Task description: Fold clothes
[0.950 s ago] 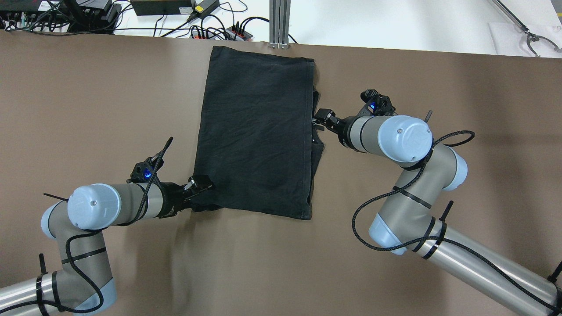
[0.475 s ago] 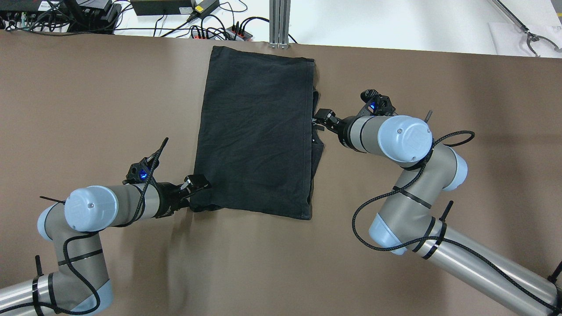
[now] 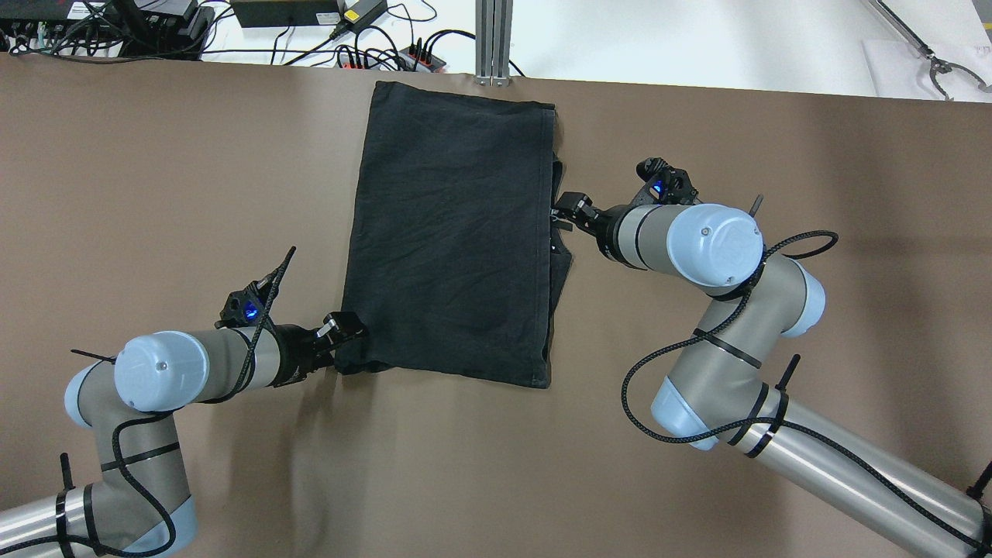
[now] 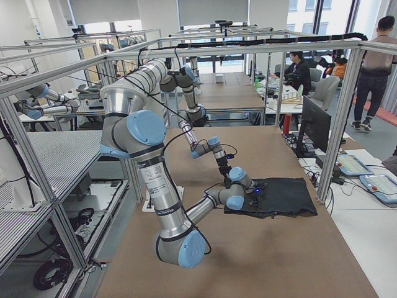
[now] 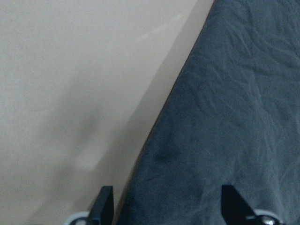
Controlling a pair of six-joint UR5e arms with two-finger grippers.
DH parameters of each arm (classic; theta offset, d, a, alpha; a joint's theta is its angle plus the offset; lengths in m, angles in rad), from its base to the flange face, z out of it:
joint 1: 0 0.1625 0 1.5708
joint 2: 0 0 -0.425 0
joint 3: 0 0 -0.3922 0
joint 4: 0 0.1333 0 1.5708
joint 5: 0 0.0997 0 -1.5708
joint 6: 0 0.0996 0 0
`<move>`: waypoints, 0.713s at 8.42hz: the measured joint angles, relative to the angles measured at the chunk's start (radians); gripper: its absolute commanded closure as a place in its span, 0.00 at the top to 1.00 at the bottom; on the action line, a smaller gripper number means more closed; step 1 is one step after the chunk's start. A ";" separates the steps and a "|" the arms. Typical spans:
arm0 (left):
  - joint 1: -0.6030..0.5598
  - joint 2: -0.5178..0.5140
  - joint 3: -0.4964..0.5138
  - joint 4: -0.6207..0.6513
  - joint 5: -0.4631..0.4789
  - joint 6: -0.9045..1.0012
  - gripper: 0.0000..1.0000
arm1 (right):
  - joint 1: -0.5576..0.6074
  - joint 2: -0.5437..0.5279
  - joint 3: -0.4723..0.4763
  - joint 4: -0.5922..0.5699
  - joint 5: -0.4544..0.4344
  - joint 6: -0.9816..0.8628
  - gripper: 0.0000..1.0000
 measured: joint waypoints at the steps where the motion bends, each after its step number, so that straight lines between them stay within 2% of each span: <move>1: 0.006 0.001 0.001 0.000 0.001 0.000 0.33 | 0.000 -0.001 0.000 0.000 0.000 -0.001 0.93; 2: 0.010 0.002 0.001 0.000 0.001 0.001 0.00 | 0.000 -0.001 0.000 0.000 0.000 -0.001 0.93; 6: 0.014 0.009 -0.010 -0.001 -0.006 0.013 0.00 | -0.004 0.001 0.006 -0.004 0.000 0.023 0.91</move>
